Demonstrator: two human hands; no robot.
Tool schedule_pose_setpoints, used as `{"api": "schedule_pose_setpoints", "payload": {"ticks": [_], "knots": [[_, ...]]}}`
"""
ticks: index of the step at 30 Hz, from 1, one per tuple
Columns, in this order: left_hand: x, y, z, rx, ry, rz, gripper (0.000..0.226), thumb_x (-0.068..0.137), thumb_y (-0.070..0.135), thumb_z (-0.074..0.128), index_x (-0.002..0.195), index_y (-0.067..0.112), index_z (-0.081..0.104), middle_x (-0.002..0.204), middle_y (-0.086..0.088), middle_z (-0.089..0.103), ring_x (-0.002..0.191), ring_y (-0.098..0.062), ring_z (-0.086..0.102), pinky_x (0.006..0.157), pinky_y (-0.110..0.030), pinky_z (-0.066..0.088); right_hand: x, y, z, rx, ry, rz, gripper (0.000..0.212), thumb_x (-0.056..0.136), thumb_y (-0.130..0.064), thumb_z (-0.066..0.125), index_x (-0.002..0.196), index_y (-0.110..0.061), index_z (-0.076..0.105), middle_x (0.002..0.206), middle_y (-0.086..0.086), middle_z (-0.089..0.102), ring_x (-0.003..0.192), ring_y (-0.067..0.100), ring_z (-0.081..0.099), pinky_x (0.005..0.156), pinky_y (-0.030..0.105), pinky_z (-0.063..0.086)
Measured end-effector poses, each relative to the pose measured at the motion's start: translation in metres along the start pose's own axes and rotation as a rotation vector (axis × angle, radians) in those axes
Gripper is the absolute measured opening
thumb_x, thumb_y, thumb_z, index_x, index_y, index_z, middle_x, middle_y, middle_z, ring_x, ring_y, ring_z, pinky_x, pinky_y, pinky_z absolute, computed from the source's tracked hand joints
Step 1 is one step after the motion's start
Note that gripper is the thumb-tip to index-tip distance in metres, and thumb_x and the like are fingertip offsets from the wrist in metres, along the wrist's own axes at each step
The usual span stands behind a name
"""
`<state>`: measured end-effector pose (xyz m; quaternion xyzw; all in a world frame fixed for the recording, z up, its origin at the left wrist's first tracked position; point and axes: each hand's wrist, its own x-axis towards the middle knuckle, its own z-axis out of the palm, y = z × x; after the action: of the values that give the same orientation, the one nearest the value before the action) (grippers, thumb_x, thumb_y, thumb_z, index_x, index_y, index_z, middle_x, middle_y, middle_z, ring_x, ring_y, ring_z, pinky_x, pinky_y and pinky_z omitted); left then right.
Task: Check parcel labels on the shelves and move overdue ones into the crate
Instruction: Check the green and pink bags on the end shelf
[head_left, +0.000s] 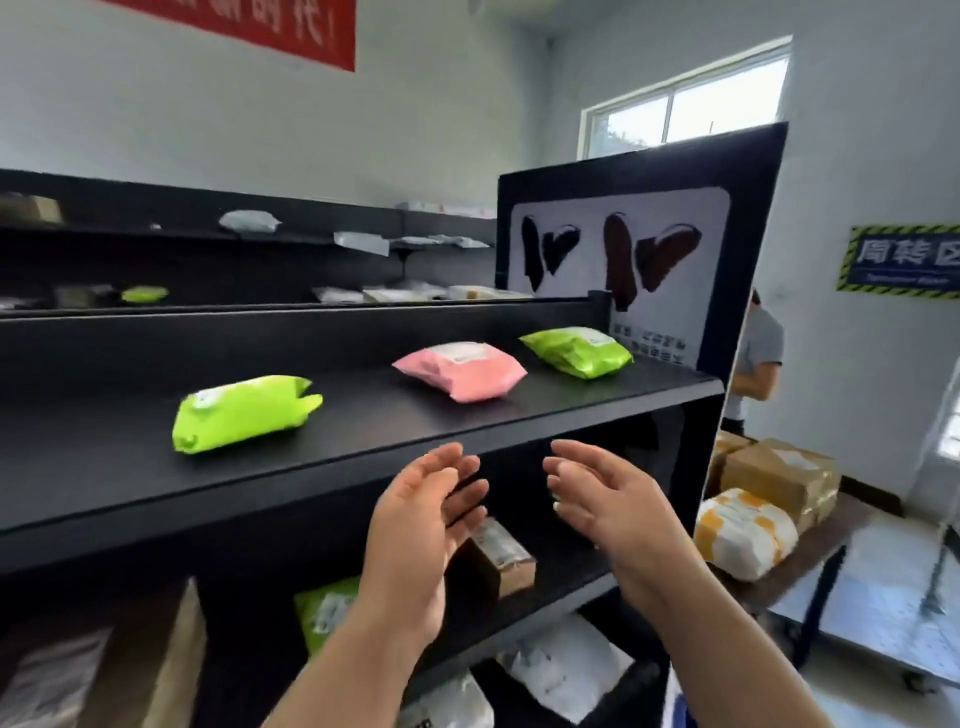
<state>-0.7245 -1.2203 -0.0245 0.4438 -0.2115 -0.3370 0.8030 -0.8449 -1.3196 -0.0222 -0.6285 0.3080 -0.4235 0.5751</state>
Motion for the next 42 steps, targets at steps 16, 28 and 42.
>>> {"api": "schedule_pose_setpoints", "payload": {"ticks": [16,28,42], "knots": [[0.107,0.158,-0.188,0.367,0.343,0.027,0.006,0.089,0.001,0.05,0.085,0.0,0.054,0.087,-0.012,0.058,0.071,-0.019,0.051,0.065,-0.031,0.04,0.104,-0.013,0.263,-0.084,-0.184,0.054,0.036,0.096,-0.019,0.055,0.13,-0.01,0.059,0.123,0.003,0.06,0.107,0.013,0.051,0.088,0.024,0.036],[0.112,0.167,-0.21,0.351,0.221,-0.069,0.015,0.096,0.002,0.048,0.104,-0.004,0.06,0.098,-0.014,0.068,0.086,-0.02,0.066,0.078,-0.032,0.054,0.1,-0.004,0.282,0.018,-0.201,0.194,0.015,0.086,-0.018,0.068,0.081,-0.005,0.061,0.081,0.009,0.054,0.08,0.022,0.054,0.073,0.036,0.052],[0.037,0.137,-0.232,0.327,0.084,0.158,0.06,0.08,-0.02,0.056,0.126,0.018,0.058,0.116,0.004,0.067,0.105,-0.018,0.067,0.076,-0.033,0.057,0.023,0.012,0.256,0.22,-0.162,0.12,0.043,0.074,-0.036,0.079,0.108,-0.014,0.066,0.097,0.01,0.076,0.082,0.022,0.072,0.079,0.042,0.057]]}}
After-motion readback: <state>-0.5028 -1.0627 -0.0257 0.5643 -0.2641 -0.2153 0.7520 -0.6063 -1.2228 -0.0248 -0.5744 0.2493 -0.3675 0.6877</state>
